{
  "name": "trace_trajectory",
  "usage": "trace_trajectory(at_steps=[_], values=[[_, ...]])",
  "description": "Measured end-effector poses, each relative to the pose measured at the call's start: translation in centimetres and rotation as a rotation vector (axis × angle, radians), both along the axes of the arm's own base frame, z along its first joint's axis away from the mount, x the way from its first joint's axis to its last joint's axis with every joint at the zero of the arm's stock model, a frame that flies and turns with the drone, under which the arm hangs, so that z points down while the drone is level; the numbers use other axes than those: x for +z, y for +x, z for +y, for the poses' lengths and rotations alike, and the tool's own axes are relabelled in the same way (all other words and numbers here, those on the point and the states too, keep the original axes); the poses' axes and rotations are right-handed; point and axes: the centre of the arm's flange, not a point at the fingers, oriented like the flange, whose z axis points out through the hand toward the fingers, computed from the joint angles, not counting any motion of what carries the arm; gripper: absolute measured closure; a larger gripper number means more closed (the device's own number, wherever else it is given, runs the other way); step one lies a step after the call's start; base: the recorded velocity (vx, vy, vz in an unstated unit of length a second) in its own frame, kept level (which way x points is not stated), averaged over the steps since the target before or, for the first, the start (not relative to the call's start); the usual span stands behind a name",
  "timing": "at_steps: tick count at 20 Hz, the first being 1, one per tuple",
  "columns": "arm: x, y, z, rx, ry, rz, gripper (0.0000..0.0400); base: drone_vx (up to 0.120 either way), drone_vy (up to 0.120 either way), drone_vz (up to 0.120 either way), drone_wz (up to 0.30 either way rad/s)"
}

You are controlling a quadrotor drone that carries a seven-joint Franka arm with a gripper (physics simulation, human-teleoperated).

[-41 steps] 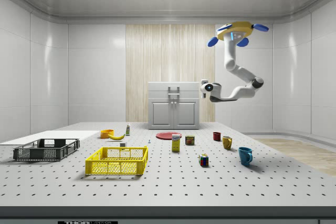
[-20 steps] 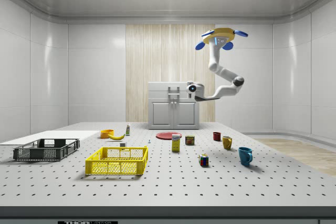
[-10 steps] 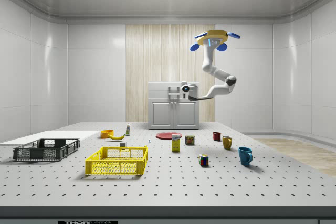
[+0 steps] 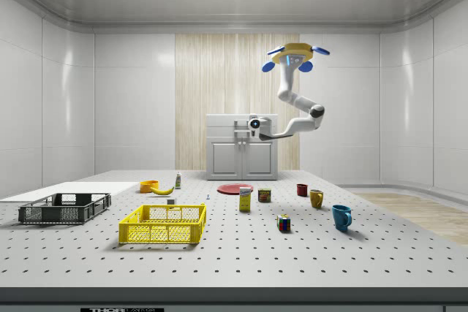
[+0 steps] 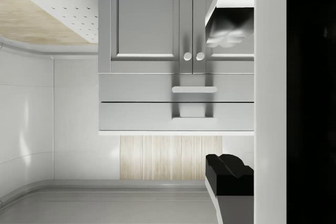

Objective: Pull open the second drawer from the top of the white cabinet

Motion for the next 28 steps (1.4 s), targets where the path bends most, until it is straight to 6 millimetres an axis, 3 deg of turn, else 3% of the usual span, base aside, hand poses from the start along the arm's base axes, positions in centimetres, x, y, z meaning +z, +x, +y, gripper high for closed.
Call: trace_trajectory(at_steps=[17, 28], values=[[0.0, 0.0, 0.1, 0.0, 0.0, 0.0, 0.01, 0.005, -0.113, 0.0, 0.0], [0.0, 0.0, 4.3, 0.0, 0.0, 0.0, 0.01, 0.0, 0.0, 0.0, 0.0]])
